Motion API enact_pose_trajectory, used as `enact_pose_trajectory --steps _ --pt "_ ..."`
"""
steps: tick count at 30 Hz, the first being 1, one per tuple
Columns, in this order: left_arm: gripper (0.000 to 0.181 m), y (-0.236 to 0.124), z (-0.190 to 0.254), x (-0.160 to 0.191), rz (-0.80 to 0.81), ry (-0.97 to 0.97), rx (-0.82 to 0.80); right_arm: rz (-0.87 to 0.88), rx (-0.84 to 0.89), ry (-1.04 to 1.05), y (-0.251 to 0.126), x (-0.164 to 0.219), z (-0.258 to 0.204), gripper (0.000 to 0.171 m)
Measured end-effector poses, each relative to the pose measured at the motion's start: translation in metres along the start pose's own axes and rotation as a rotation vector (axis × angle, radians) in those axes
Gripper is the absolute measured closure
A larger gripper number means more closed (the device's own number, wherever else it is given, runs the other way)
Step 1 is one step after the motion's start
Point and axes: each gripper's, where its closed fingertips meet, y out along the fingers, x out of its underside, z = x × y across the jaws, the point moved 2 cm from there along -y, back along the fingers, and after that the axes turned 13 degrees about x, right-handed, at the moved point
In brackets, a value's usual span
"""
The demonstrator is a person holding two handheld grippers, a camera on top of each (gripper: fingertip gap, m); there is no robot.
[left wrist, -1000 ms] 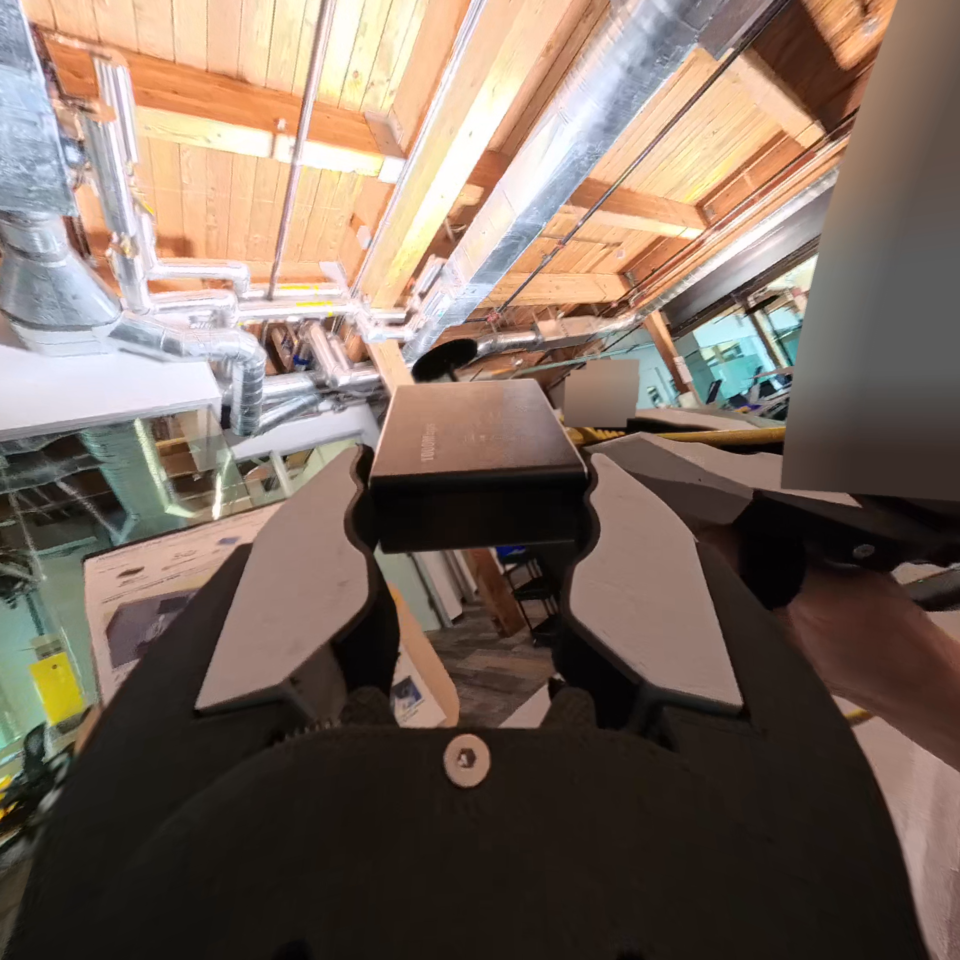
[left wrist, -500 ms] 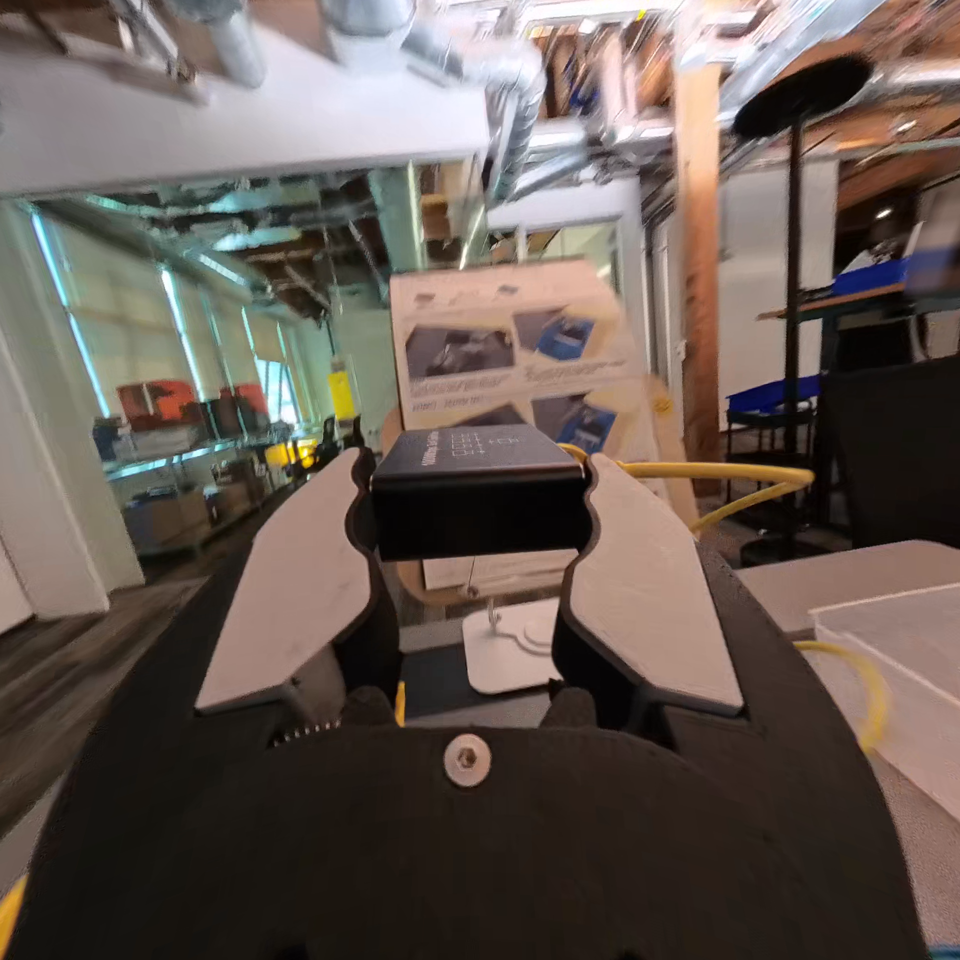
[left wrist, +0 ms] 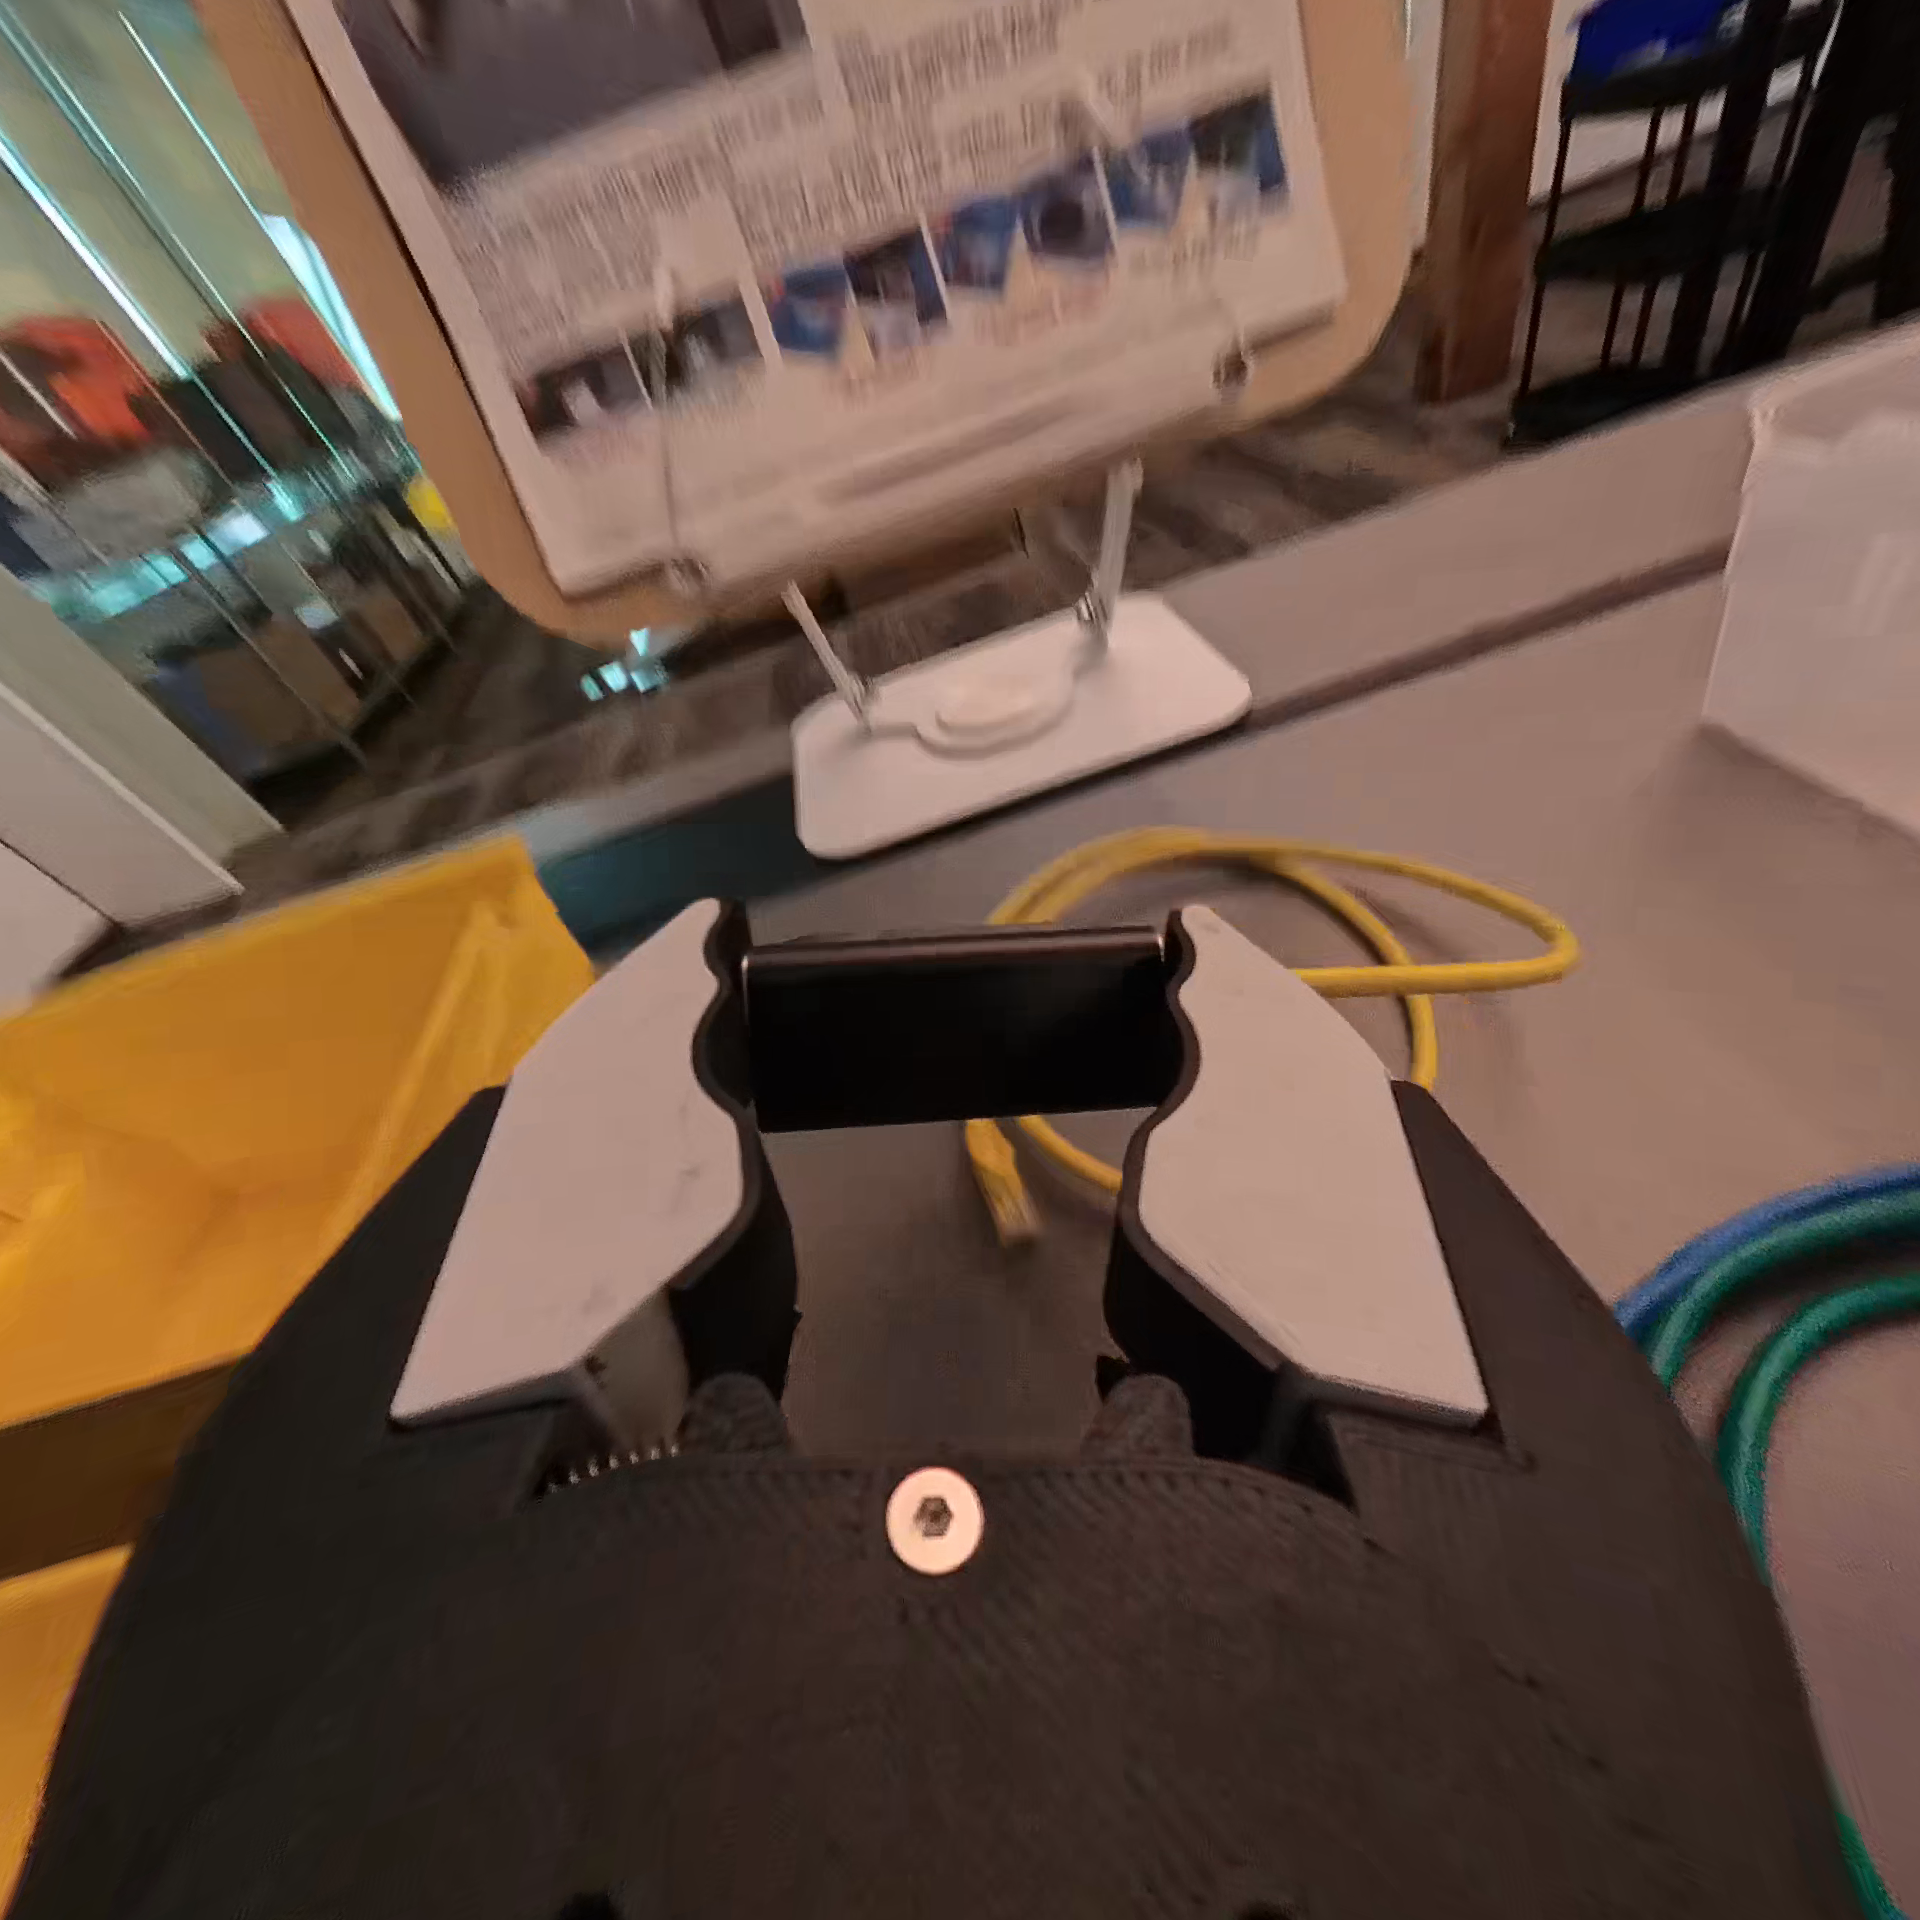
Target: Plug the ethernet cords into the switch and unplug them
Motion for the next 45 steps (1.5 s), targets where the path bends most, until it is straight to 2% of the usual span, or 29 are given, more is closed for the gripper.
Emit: enact_pose_trajectory --steps 4,9,11,15,17,19,22,25,28,29,32,35,39,40,42,45 --pt "0.107 0.011 0.006 0.045 -0.143 -0.170 0.053 -0.051 0.027 -0.039 0.000 0.007 0.002 0.146" --pt "0.107 0.006 0.009 0.073 -0.298 -0.140 0.091 -0.068 0.032 -0.045 -0.006 0.010 0.002 0.146" --pt "0.106 -0.002 0.012 0.078 -0.329 -0.101 0.087 -0.057 0.037 -0.045 -0.010 0.008 0.003 0.146" --pt "0.102 -0.033 0.016 0.059 -0.221 -0.078 0.094 -0.048 0.055 -0.053 -0.019 0.006 0.005 0.144" --pt "0.100 -0.053 0.034 0.046 -0.145 -0.103 0.203 -0.040 0.064 -0.067 -0.025 0.004 0.006 0.144" --pt "0.117 -0.077 0.078 0.032 -0.059 -0.090 0.484 -0.017 0.070 -0.074 -0.031 0.000 0.006 0.144" --pt "0.123 -0.111 0.139 0.034 -0.058 0.069 0.807 0.025 0.074 -0.080 -0.041 -0.006 0.006 0.144" --pt "0.133 -0.119 0.163 0.050 -0.141 0.288 0.877 0.053 0.080 -0.085 -0.049 -0.009 0.007 0.144" --pt "0.135 -0.121 0.194 0.057 -0.216 0.343 1.032 0.070 0.083 -0.088 -0.055 -0.011 0.007 0.144" --pt "0.136 -0.117 0.200 0.059 -0.240 0.377 1.040 0.073 0.083 -0.091 -0.056 -0.011 0.006 0.144" --pt "0.139 -0.111 0.214 0.070 -0.341 0.486 1.121 0.074 0.085 -0.105 -0.059 -0.011 0.006 0.144" --pt "0.142 -0.114 0.217 0.072 -0.399 0.485 1.238 0.078 0.080 -0.117 -0.061 -0.010 0.005 0.145" --pt "0.145 -0.117 0.210 0.088 -0.525 0.517 1.261 0.087 0.078 -0.123 -0.063 -0.010 0.006 0.145" --pt "0.145 -0.117 0.209 0.090 -0.529 0.518 1.251 0.088 0.079 -0.121 -0.064 -0.010 0.006 0.145" --pt "0.165 -0.113 0.205 0.088 -0.513 0.536 1.200 0.091 0.081 -0.120 -0.065 -0.011 0.007 0.145" --pt "0.167 -0.116 0.204 0.075 -0.442 0.463 1.197 0.093 0.084 -0.121 -0.065 -0.011 0.007 0.145"
